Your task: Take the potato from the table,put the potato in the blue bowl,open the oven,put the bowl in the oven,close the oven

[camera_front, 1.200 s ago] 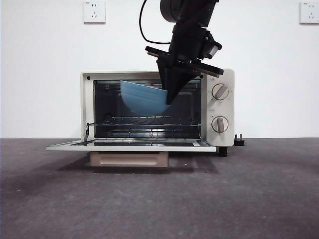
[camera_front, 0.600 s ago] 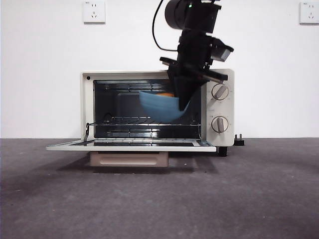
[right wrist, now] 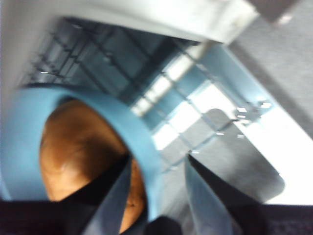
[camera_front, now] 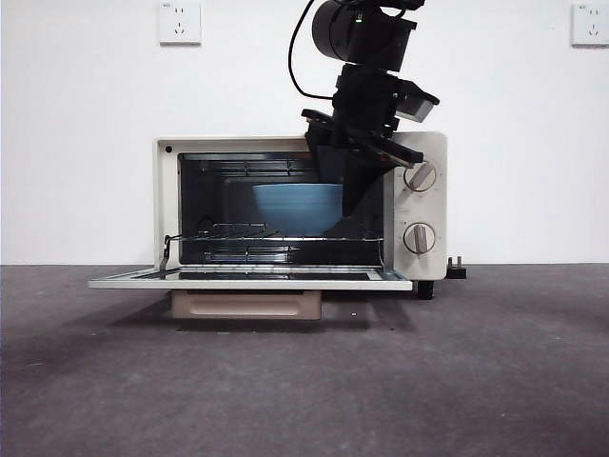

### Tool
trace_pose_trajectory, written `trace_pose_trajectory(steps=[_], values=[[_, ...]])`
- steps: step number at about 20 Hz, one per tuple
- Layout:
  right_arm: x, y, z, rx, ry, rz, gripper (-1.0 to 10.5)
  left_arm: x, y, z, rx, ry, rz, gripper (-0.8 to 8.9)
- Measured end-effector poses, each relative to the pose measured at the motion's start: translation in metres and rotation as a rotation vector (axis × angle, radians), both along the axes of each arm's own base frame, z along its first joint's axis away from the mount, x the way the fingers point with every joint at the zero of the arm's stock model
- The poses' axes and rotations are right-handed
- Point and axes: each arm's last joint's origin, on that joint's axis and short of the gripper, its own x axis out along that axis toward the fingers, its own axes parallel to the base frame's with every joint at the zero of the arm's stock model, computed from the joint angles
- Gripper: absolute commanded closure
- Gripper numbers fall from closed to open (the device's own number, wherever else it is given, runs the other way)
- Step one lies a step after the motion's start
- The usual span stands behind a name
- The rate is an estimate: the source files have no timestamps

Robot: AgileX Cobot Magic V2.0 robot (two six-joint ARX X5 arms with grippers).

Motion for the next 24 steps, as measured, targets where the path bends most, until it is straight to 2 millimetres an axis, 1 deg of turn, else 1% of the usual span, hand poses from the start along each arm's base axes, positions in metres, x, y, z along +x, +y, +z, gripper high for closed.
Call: trace_pose_trajectory(steps=[2, 7, 11, 13, 16, 19, 21, 24], values=[[0.0, 0.0, 0.002, 0.002, -0.005, 0.001, 7.5, 0.0, 0.0, 0.0, 0.0, 0.0, -0.001, 8.19], [0.001, 0.001, 0.019, 0.017, -0.054, 0.019, 7.5, 0.002, -0.001, -0.001, 0.005, 0.009, -0.001, 8.19], [-0.006, -0.003, 0.03, -0.028, -0.013, 0.054, 7.5, 0.003, -0.001, -0.001, 0.005, 0.01, -0.001, 8.19], [-0.008, -0.005, 0.04, -0.06, -0.025, 0.077, 7.6, 0.003, -0.001, -0.001, 0.005, 0.01, -0.001, 8.19], [-0.008, -0.005, 0.073, -0.071, -0.157, 0.177, 7.6, 0.003, -0.001, -0.001, 0.006, 0.009, -0.001, 8.19], [-0.014, -0.009, 0.1, -0.114, -0.251, 0.274, 7.6, 0.004, -0.002, 0.0, -0.003, -0.007, -0.001, 8.19], [-0.02, -0.013, 0.118, -0.179, -0.312, 0.34, 7.6, 0.006, -0.003, 0.001, -0.014, -0.029, -0.001, 8.19], [-0.033, -0.024, 0.145, -0.352, -0.394, 0.441, 7.6, 0.009, -0.004, 0.002, -0.024, -0.05, -0.001, 8.19]])
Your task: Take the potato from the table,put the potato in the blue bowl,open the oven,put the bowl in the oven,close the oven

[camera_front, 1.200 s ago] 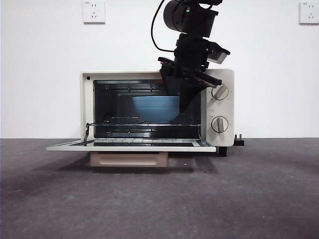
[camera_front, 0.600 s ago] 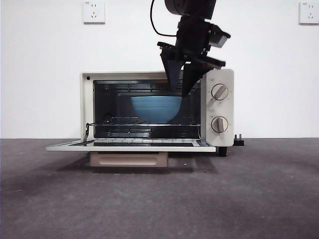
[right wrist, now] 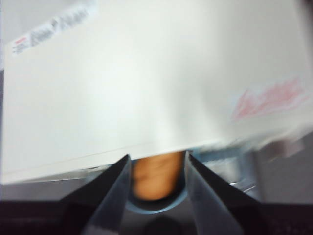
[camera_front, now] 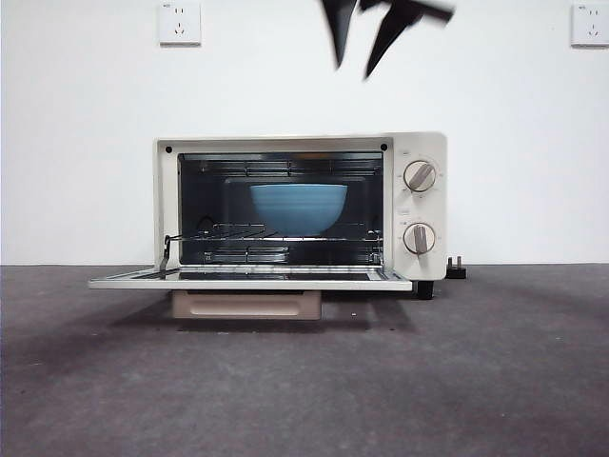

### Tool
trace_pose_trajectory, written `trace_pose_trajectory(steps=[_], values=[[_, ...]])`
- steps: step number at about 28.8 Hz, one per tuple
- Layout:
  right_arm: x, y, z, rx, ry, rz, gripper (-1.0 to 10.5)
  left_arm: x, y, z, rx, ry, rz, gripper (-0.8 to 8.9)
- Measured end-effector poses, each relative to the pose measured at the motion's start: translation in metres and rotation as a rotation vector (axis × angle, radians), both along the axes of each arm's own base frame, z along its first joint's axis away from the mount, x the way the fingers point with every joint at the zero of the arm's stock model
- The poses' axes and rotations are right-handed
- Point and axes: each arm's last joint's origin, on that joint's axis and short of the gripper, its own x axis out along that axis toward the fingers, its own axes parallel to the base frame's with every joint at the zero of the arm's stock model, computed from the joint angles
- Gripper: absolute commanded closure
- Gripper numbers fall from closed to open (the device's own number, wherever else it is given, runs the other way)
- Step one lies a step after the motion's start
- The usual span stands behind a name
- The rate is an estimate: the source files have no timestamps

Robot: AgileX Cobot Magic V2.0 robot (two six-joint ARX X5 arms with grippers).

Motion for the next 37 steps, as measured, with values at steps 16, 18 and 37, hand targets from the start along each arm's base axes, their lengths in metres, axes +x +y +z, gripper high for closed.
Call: trace_pose_trajectory(steps=[16, 18, 37], values=[[-0.048, -0.039, 0.065, -0.646, -0.256, 0.196, 7.6, 0.03, -0.015, -0.006, -0.008, -0.015, 0.001, 8.21], [-0.061, -0.05, 0.078, -0.675, -0.279, 0.17, 7.6, 0.035, -0.016, -0.005, -0.02, -0.038, 0.007, 8.22], [-0.168, -0.196, 0.078, -0.605, -0.213, 0.103, 7.6, 0.152, 0.042, -0.068, -0.411, 0.205, 0.199, 8.22]])
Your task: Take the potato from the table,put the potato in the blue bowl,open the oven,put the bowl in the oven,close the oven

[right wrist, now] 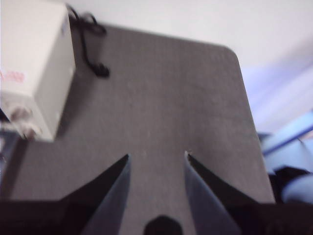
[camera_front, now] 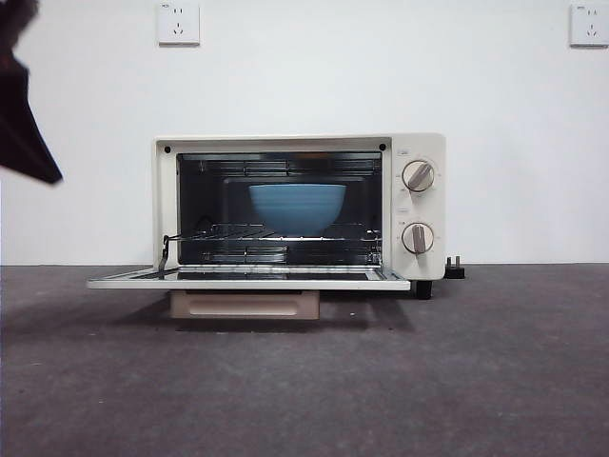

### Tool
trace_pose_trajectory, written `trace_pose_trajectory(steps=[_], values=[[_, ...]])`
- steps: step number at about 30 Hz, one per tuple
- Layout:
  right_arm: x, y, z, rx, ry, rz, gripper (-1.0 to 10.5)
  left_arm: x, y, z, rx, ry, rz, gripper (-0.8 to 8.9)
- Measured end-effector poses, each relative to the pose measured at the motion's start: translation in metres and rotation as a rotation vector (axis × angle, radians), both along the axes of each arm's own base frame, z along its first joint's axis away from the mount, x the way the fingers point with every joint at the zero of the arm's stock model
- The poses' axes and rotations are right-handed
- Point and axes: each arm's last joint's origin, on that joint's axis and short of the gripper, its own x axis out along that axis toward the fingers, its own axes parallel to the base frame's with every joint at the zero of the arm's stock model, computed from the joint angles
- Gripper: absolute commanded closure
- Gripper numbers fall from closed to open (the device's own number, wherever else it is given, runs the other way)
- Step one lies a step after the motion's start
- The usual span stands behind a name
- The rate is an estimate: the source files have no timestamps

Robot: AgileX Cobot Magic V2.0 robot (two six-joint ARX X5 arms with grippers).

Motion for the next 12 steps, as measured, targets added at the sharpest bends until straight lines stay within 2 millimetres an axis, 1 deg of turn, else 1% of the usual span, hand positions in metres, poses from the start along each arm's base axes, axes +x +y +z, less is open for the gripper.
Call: trace_pose_trajectory(steps=[2, 5, 7, 12], values=[[-0.014, -0.01, -0.005, 0.034, -0.037, 0.006, 7.6, 0.011, 0.004, -0.015, -0.013, 0.045, 0.014, 8.22], [-0.035, -0.018, -0.019, 0.046, -0.048, 0.001, 7.6, 0.025, 0.006, -0.035, -0.034, 0.102, 0.018, 8.22], [-0.043, -0.019, -0.03, 0.052, -0.047, 0.008, 7.6, 0.031, 0.007, -0.047, -0.052, 0.132, 0.017, 8.22], [-0.06, -0.018, -0.067, 0.086, 0.001, 0.059, 7.6, 0.045, 0.01, -0.078, -0.073, 0.224, 0.047, 8.22]])
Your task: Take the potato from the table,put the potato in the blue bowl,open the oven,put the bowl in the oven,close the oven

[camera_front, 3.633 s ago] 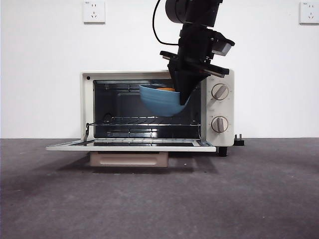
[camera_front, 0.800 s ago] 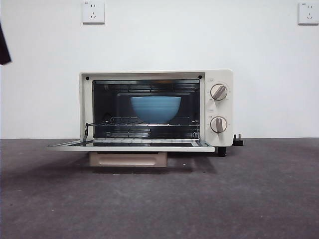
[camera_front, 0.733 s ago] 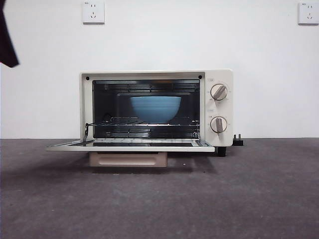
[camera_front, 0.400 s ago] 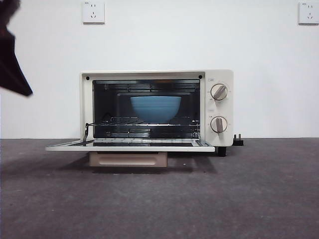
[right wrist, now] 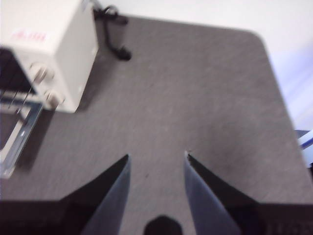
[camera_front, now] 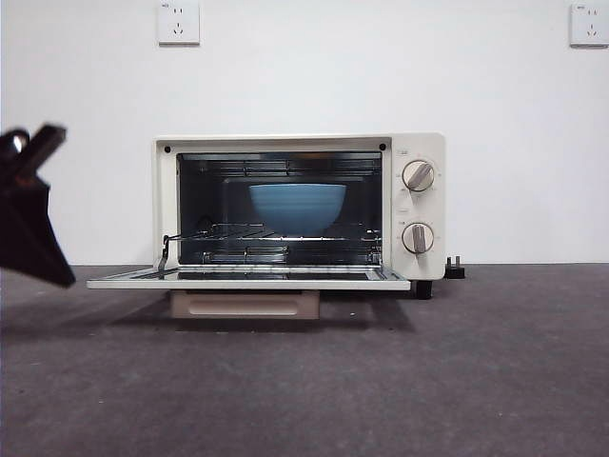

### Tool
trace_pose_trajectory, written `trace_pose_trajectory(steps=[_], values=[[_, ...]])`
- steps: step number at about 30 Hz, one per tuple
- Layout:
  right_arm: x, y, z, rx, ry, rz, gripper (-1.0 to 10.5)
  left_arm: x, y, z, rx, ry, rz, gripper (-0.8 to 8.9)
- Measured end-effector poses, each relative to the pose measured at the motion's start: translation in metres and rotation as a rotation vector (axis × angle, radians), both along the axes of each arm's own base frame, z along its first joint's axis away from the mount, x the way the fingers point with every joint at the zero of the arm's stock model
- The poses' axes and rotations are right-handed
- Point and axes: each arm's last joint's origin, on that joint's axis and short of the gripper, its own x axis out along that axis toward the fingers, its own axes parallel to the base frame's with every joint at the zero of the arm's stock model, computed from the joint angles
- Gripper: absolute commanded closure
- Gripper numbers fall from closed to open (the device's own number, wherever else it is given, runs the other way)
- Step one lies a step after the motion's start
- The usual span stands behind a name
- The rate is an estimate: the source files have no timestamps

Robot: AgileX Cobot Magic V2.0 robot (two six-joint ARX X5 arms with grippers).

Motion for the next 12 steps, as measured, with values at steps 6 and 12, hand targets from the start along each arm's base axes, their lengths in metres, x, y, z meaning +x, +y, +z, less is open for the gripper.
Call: trace_pose_trajectory(steps=[6, 12], values=[[-0.02, 0.002, -0.028, 0.04, 0.029, 0.044, 7.6, 0.011, 0.004, -0.023, -0.019, 0.054, 0.058, 8.22], [-0.041, 0.004, -0.031, 0.064, -0.02, 0.068, 7.6, 0.023, 0.005, -0.03, -0.113, 0.05, 0.125, 8.22]])
